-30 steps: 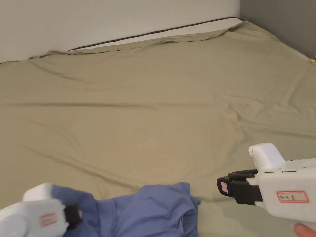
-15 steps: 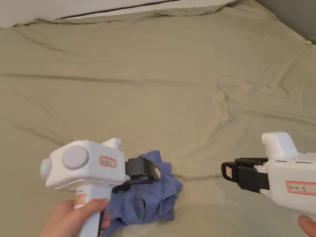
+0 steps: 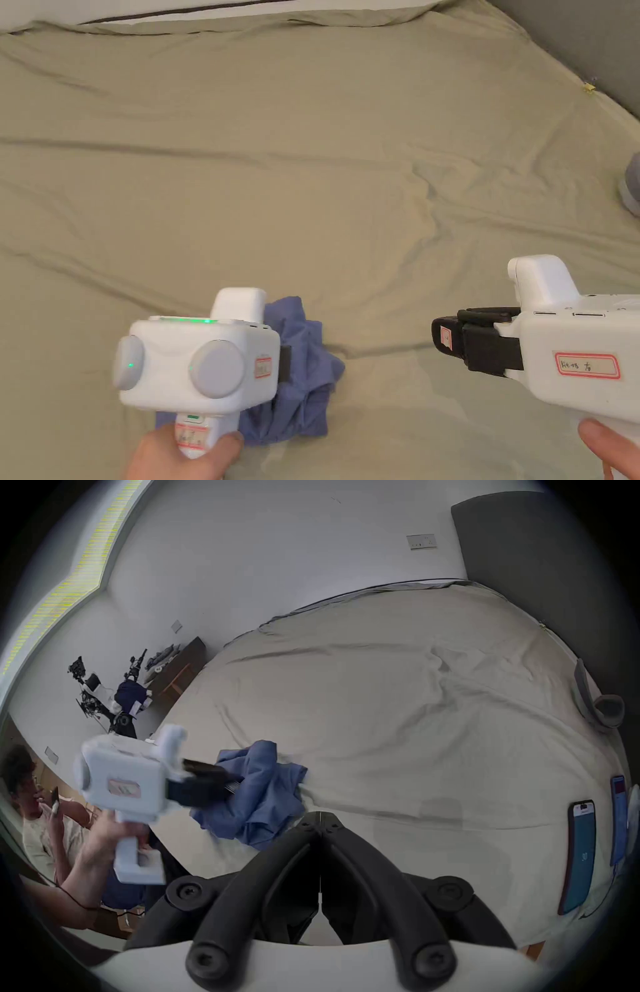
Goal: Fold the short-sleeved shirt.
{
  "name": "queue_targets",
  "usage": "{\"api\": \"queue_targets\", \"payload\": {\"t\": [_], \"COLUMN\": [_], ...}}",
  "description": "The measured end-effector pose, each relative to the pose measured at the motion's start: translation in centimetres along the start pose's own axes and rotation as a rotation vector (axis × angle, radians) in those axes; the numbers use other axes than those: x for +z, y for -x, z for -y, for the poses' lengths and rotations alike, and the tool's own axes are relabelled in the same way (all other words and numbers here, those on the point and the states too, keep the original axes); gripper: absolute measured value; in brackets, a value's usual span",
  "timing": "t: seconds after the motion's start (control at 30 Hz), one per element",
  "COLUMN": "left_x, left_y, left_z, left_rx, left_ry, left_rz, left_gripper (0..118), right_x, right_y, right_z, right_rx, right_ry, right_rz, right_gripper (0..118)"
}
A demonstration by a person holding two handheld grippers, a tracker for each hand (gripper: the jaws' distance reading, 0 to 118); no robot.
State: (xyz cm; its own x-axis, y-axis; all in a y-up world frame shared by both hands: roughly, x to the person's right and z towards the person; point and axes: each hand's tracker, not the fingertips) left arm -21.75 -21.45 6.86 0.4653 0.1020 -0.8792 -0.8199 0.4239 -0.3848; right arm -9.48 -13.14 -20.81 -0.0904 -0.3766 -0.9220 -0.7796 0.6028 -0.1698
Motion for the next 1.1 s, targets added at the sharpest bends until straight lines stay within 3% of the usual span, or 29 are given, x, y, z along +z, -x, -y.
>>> {"api": "queue_targets", "payload": {"t": [0.13,0.2,0.3,0.37,0.47,0.7,0.8,0.87,0.93,1.07,1.1], "left_x": [-1.9,-0.5,0.9,2.6,7.8,18.6,20.0,19.7,18.9,15.1,13.7], "left_y": [-5.0,-5.4,-4.8,-4.1,-1.5,9.9,13.7,15.5,16.8,19.2,19.4], "left_z": [-0.9,-1.2,-2.3,-2.6,-1.6,4.1,6.6,7.7,8.6,8.4,8.0], "left_rx": [-0.13,-0.131,-0.043,0.013,0.079,0.21,0.305,0.356,0.402,0.452,0.482], "left_ry": [0.037,0.025,-0.002,-0.031,-0.082,-0.266,-0.282,-0.265,-0.262,-0.198,-0.167], "left_rz": [-0.095,-0.056,0.109,0.304,0.469,0.144,0.093,0.101,0.158,0.354,0.472], "left_gripper": [0,0,0,0,0,0,0,0,0,0,10], "right_x": [0.4,0.4,0.3,0.2,0.1,-4.9,-11.3,-16.5,-20.9,-19.5,-19.5], "right_y": [-0.9,-1.4,-1.5,-1.2,1.0,10.0,13.0,12.7,11.0,9.7,9.4], "right_z": [0.0,0.1,0.0,-0.3,-1.1,-4.0,-3.1,-1.8,0.1,-0.5,-0.7], "right_rx": [-0.016,-0.021,-0.03,-0.031,0.019,0.215,0.372,0.392,0.415,0.3,0.31], "right_ry": [-0.001,0.001,0.0,-0.003,-0.003,0.023,0.102,0.227,0.318,0.27,0.279], "right_rz": [0.033,0.042,0.047,0.047,0.044,-0.061,-0.022,0.014,0.137,0.049,0.035], "right_gripper": [2,2,2,2,2,2,2,2,2,2,2]}}
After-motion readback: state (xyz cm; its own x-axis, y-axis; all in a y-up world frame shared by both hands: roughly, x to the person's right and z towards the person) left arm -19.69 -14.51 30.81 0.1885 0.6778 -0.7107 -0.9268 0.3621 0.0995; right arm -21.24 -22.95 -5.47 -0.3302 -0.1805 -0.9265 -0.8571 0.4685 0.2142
